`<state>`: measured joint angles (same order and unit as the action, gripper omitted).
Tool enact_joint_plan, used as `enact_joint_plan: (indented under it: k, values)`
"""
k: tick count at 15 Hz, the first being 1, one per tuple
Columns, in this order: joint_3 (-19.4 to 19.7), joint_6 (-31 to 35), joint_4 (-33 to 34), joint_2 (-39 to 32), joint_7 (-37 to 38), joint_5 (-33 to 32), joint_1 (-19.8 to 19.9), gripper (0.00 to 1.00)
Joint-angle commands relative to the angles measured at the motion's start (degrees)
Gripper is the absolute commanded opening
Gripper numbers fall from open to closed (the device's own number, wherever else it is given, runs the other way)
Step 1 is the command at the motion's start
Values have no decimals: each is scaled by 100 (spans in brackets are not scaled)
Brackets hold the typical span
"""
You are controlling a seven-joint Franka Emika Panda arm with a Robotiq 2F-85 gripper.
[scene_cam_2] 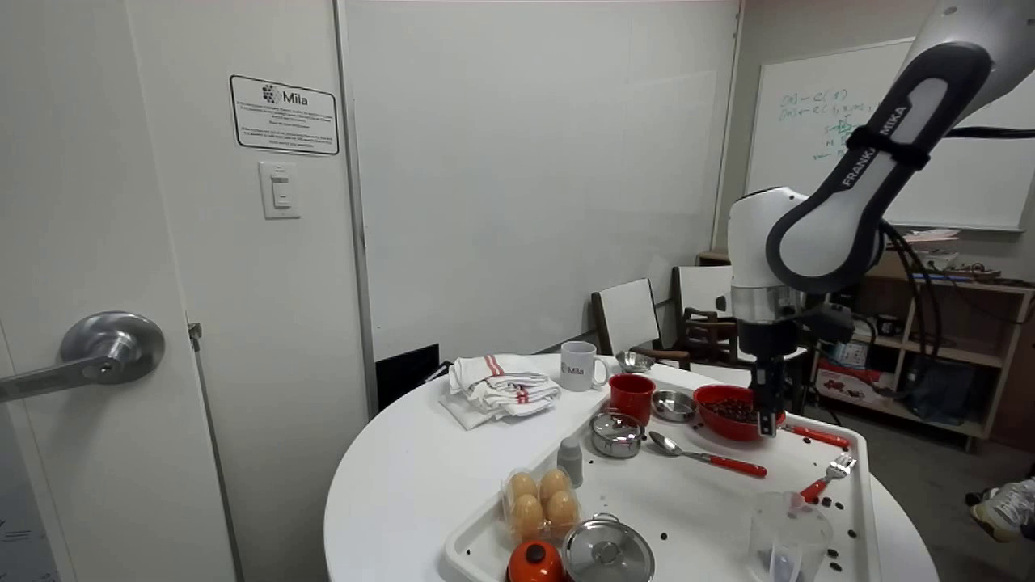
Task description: Pick the spoon and mix the contents of the bowl
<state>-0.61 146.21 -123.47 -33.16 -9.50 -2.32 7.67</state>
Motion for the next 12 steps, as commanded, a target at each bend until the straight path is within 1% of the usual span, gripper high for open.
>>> enact_joint_plan:
  k: [1,3,4,9,12]
  values:
    - [-171,-671,857,-713,-454,177,150,100]
    - [-175,-829,1070,-941,-583,188,227,100]
    - [-150,-803,1105,-1021,-589,195,258,100]
    - [-157,-240,1088,-1361,-569,363,564,100]
    - [-198,-7,1172,-1576,-534,415,663,100]
